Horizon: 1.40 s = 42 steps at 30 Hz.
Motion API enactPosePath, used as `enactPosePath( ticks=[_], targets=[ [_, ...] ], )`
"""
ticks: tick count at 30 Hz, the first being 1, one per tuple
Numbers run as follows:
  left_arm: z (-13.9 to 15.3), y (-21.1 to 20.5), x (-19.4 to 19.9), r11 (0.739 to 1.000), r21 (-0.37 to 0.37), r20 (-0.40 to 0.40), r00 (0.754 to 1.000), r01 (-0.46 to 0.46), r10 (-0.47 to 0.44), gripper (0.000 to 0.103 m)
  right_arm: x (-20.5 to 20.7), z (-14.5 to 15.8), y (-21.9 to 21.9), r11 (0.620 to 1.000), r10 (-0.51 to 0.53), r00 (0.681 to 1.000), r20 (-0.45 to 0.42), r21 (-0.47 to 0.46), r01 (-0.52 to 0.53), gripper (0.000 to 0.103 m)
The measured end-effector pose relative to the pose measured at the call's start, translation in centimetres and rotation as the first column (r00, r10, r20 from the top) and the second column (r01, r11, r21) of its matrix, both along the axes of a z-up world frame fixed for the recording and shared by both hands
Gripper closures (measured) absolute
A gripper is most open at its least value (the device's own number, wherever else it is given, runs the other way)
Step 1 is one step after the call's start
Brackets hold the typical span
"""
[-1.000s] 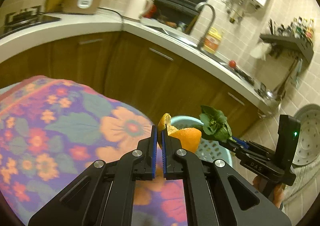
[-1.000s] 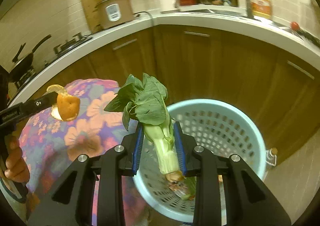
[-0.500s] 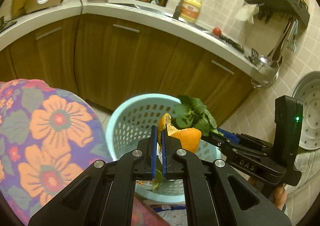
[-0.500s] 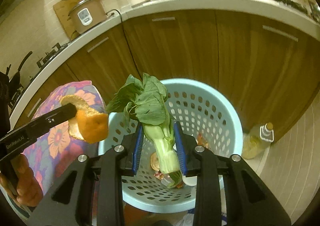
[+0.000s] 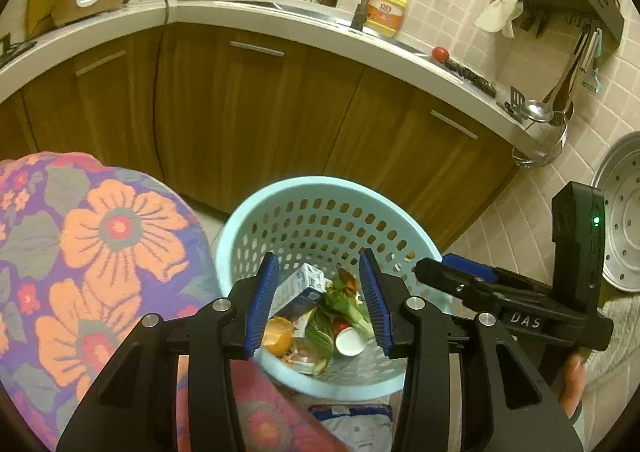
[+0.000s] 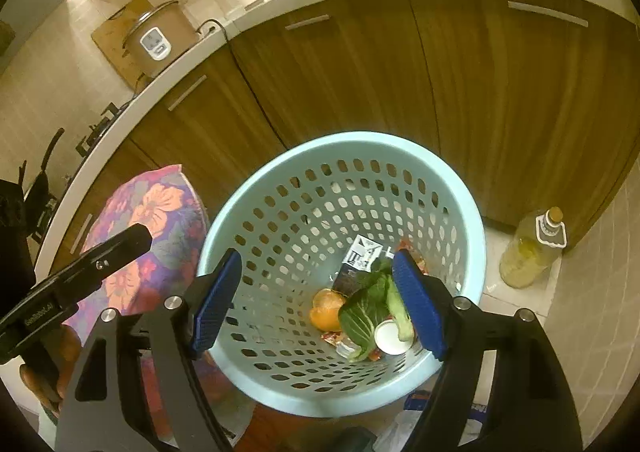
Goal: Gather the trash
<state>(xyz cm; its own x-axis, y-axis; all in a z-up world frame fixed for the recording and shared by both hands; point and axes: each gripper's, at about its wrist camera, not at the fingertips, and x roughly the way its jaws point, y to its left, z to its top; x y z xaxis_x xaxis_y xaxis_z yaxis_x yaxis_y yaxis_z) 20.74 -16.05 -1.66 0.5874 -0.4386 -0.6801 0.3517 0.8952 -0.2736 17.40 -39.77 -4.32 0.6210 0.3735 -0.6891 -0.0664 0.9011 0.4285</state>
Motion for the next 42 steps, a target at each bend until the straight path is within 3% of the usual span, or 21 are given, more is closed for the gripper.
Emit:
enactPosePath(
  ticks=[7, 13, 16, 18, 20, 31, 36, 40, 42],
  targets=[
    [0.5, 2.4, -1.5, 0.999, -0.023, 0.018, 0.999, -0.047, 0.047, 0.055, -1.4, 2.3, 1.6, 0.999, 0.014, 0.998, 0.066, -0.043, -0.011, 0.030],
    [1.3, 4.5, -3.1, 0.996, -0.024, 0.050, 0.995, -0.081, 0.082, 0.043, -2.7, 4.0, 3.1, 0.997, 0.021, 0.994, 0.105, -0.072, -0.013, 0.029],
    [2.3, 5.6, -4.9, 0.995, -0.021, 0.116, 0.988, -0.100, 0.102, 0.034, -3.6, 4.9, 4.0, 0.995, 0.028, 0.991, 0.127, -0.095, -0.016, 0.029],
    [2.9, 6.1, -6.0, 0.992, 0.004, 0.168, 0.978, -0.128, 0.125, 0.022, -4.5, 5.4, 4.8, 0.993, 0.030, 0.989, 0.143, -0.121, -0.013, 0.029],
    [3.5, 6.5, -7.0, 0.987, 0.024, 0.215, 0.965, -0.161, 0.152, 0.020, -5.3, 5.9, 5.5, 0.990, 0.033, 0.987, 0.158, -0.139, -0.011, 0.029],
    [4.1, 9.0, -10.8, 0.934, 0.111, 0.368, 0.888, -0.338, 0.277, 0.018, -8.9, 7.5, 8.6, 0.976, 0.016, 0.972, 0.233, -0.216, 0.035, 0.029],
    [2.3, 10.2, -10.2, 0.920, 0.105, 0.332, 0.885, -0.378, 0.325, 0.018, -10.2, 7.5, 9.3, 0.964, -0.021, 0.965, 0.260, -0.251, 0.089, 0.029],
    [2.9, 10.9, -10.7, 0.915, 0.092, 0.362, 0.869, -0.393, 0.337, 0.018, -10.9, 7.5, 9.9, 0.949, -0.037, 0.957, 0.287, -0.291, 0.124, 0.029],
    [2.8, 11.2, -10.7, 0.916, 0.087, 0.348, 0.873, -0.392, 0.341, 0.018, -11.0, 7.5, 10.1, 0.945, -0.042, 0.954, 0.297, -0.298, 0.135, 0.029]
  ],
)
